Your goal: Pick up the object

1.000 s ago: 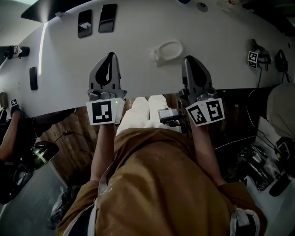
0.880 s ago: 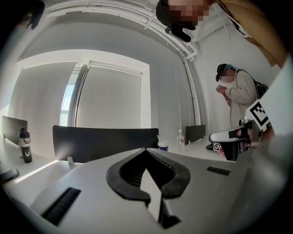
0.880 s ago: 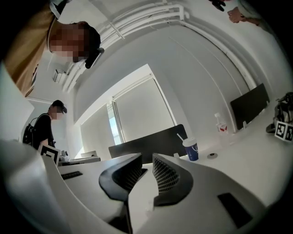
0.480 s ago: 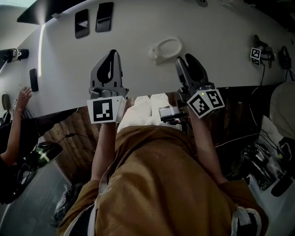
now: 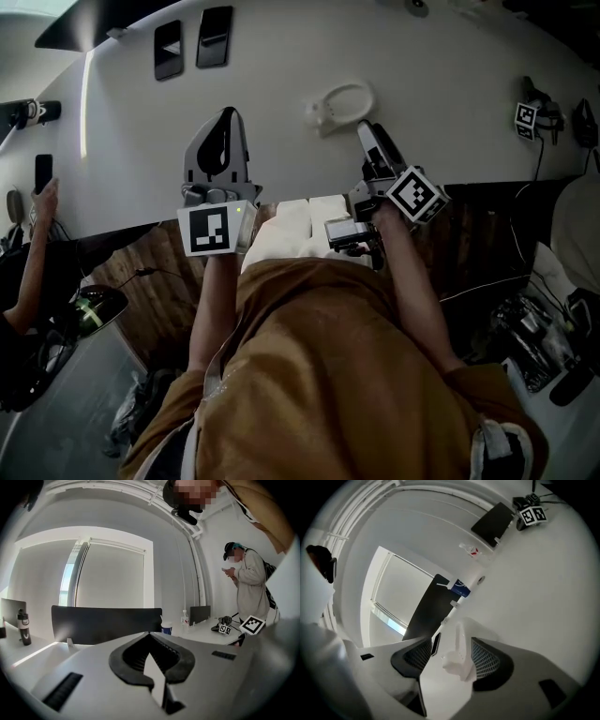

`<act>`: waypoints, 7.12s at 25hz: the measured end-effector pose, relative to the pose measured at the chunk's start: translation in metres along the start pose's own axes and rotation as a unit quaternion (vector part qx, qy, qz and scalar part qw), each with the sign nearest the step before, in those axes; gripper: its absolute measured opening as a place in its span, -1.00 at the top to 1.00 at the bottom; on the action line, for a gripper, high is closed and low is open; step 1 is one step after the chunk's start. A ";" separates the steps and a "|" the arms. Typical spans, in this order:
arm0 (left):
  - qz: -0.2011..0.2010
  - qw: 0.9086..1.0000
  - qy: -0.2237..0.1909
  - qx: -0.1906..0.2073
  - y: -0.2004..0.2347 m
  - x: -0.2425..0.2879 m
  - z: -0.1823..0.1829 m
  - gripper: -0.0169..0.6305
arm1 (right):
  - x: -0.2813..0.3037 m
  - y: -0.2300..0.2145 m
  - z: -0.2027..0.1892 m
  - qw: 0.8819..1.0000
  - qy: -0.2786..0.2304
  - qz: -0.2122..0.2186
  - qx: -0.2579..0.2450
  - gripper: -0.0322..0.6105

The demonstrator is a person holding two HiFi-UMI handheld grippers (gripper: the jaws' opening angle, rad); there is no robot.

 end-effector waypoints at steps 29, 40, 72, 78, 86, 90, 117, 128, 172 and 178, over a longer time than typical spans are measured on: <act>-0.011 1.000 0.026 -0.011 0.020 0.035 -0.016 0.96 | 0.042 -0.049 -0.025 0.984 0.025 -0.043 0.170 0.14; -0.007 0.999 0.026 -0.022 0.033 0.041 -0.018 0.96 | 0.051 -0.053 -0.021 0.982 0.022 -0.051 0.183 0.14; 0.001 0.999 0.039 -0.025 0.037 0.042 -0.025 0.96 | 0.071 -0.046 -0.013 0.979 0.039 -0.038 0.198 0.28; 0.001 0.999 0.044 -0.019 0.034 0.036 -0.027 0.96 | 0.064 -0.049 -0.014 0.984 0.033 -0.022 0.175 0.29; -0.004 0.999 0.043 -0.010 0.026 0.028 -0.027 0.96 | 0.051 -0.047 -0.019 0.987 0.040 -0.015 0.154 0.29; -0.009 0.999 0.039 -0.008 0.021 0.025 -0.024 0.96 | 0.048 -0.037 -0.018 0.989 0.045 -0.008 0.142 0.29; 0.000 1.000 0.014 0.005 0.014 0.011 -0.005 0.96 | 0.041 0.076 0.059 0.994 -0.006 0.100 -0.045 0.29; 0.005 1.000 0.008 0.005 0.014 0.008 -0.002 0.96 | 0.030 0.101 0.078 0.986 -0.028 0.078 -0.147 0.29; 0.012 1.000 -0.008 0.005 0.019 0.014 0.013 0.96 | 0.004 0.180 0.110 0.893 -0.149 0.054 -0.422 0.30; 0.010 1.000 -0.009 0.005 0.017 0.016 0.014 0.96 | 0.002 0.191 0.110 0.874 -0.151 0.054 -0.459 0.30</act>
Point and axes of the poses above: the fingertips, and each gripper's own axes: x forward along the fingers, y to its left, z out of its top, the point moved 1 cm from there along -x, backward along the fingers, and after that the axes turned 3 degrees about y, right-handed, at the moved point
